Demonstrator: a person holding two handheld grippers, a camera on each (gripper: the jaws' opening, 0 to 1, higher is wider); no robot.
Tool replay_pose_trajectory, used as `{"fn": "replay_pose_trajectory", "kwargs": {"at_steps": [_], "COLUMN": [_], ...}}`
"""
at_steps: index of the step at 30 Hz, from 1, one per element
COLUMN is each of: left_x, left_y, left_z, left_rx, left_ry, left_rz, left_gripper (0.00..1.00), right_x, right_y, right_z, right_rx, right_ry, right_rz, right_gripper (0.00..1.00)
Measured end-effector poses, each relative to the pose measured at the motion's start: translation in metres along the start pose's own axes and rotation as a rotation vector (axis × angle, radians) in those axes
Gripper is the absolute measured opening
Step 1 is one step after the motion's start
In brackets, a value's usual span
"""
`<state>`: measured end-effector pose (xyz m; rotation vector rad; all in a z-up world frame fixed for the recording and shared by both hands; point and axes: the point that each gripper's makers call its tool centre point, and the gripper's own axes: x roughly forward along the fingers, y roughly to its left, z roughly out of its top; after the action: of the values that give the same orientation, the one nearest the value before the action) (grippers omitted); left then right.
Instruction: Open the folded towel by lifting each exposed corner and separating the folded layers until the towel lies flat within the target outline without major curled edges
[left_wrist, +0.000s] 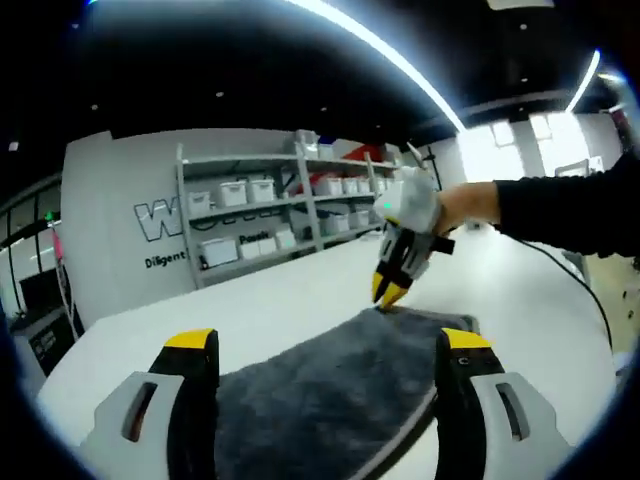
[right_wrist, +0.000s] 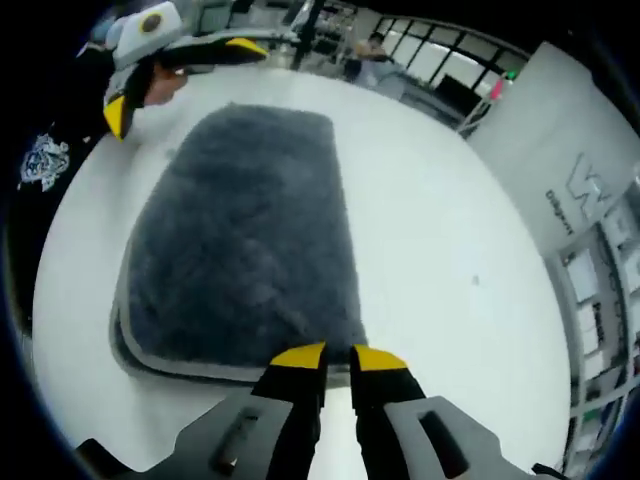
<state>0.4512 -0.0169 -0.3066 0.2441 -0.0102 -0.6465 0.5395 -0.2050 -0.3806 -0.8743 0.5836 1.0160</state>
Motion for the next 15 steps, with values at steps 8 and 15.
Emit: {"fn": "replay_pose_trajectory", "kwargs": {"at_steps": [8,15], "left_x": [-0.030,-0.059], "left_y": [0.060,0.092], "left_z": [0.000,0.015], "left_rx": [-0.076,-0.082], "left_ry": [0.016,-0.003], "left_rz": [0.088,0.134], "left_gripper": [1.00,1.00], "right_x": [-0.056,-0.097], "right_y": [-0.032,-0.043], "right_z": [0.021,0.028], "right_rx": [0.126,0.244], "right_ry": [-0.232,-0.375], "right_rz": [-0.232,-0.421], "right_gripper": [0.55,0.92]}}
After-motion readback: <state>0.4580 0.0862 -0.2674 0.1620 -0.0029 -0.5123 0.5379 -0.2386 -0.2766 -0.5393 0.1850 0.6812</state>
